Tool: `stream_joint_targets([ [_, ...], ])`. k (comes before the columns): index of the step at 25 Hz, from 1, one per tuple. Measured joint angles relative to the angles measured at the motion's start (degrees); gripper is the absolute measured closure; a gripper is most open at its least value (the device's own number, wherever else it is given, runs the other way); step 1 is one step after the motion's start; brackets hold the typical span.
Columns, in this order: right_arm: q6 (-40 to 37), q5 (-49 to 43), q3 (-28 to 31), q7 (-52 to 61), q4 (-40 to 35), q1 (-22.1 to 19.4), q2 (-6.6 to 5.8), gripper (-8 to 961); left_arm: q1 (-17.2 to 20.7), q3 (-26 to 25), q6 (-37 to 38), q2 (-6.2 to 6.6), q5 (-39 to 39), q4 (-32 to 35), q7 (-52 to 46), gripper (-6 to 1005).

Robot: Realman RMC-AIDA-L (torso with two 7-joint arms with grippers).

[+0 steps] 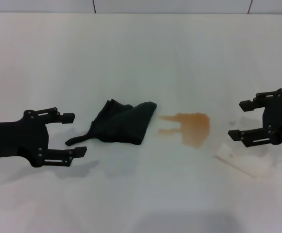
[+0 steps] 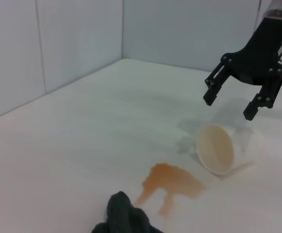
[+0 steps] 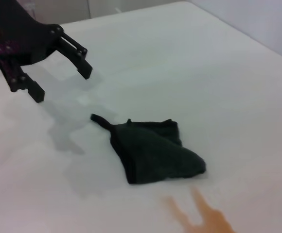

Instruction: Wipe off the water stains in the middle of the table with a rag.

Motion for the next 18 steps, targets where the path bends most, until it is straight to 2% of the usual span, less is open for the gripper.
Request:
stream_joint_targets([
  [8, -0.23, -0.31, 0.90, 1.78, -1.96, -0.54, 0.00, 177, 0.14, -0.29, -0.01, 0.00, -0.05, 0.02, -0.88, 117],
  [18, -4.12, -3.58, 3.00, 5.94, -1.57, -0.03, 0.02, 173, 0.05, -0.26, -0.27, 0.01, -0.03, 0.00, -0.93, 117],
])
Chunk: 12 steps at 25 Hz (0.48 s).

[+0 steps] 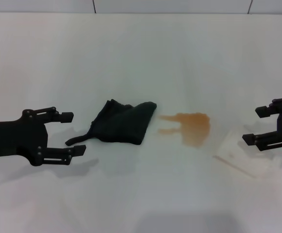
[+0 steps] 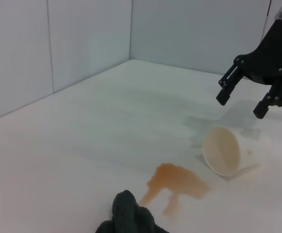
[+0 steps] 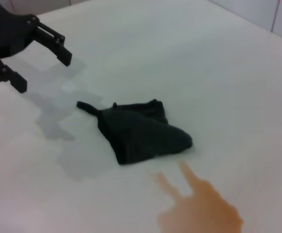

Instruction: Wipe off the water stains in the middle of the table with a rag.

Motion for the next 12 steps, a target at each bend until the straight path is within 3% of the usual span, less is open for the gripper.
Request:
stream_joint_targets([
  [12, 0.43, -3.03, -0.90, 0.82, 2.26, 0.28, 0.06, 171, -0.13, 0.00, -0.45, -0.40, 0.02, 0.03, 0.00, 117],
])
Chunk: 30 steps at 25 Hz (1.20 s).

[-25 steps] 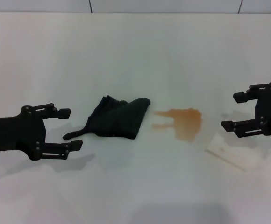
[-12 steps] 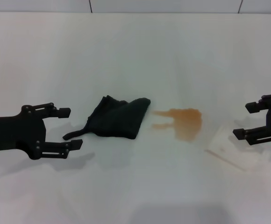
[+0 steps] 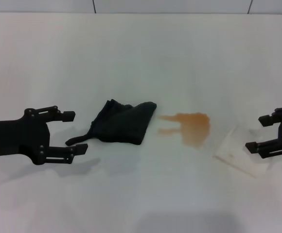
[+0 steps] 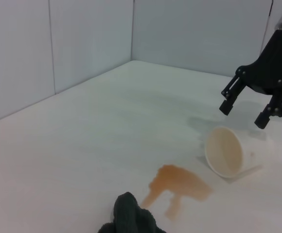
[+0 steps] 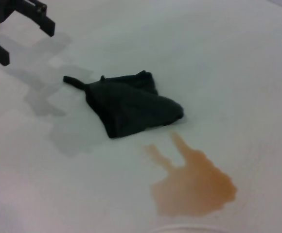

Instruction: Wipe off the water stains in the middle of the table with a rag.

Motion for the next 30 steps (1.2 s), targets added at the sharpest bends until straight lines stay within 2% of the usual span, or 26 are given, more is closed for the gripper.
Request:
stream_joint_targets([
  [8, 0.60, -0.44, -1.93, 0.59, 1.80, 0.63, 0.01, 172, -0.03, 0.00, 0.01, -0.15, 0.04, 0.00, 0.04, 117],
  [30, 1.46, -1.93, -2.31, 0.98, 5.66, 1.27, 0.10, 174, -0.30, 0.00, -0.69, -0.11, 0.04, -0.09, 0.15, 118],
])
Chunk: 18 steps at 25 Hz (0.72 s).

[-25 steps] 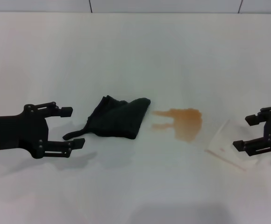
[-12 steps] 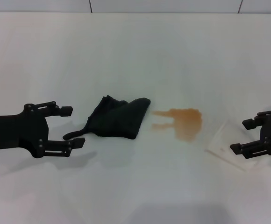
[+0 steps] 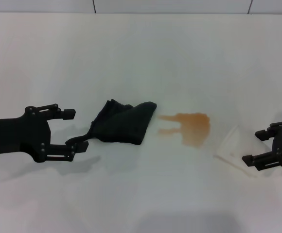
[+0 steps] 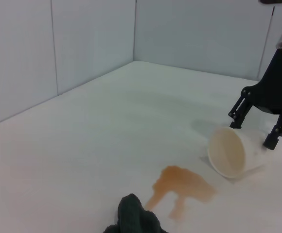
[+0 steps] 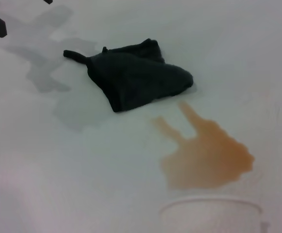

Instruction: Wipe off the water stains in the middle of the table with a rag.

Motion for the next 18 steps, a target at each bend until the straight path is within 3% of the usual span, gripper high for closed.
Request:
stream_joint_targets([
  [18, 0.67, 0.22, -0.95, 0.54, 1.36, 0.58, 0.05, 176, 0.02, 0.04, -0.09, -0.02, 0.00, 0.00, 0.19, 118],
])
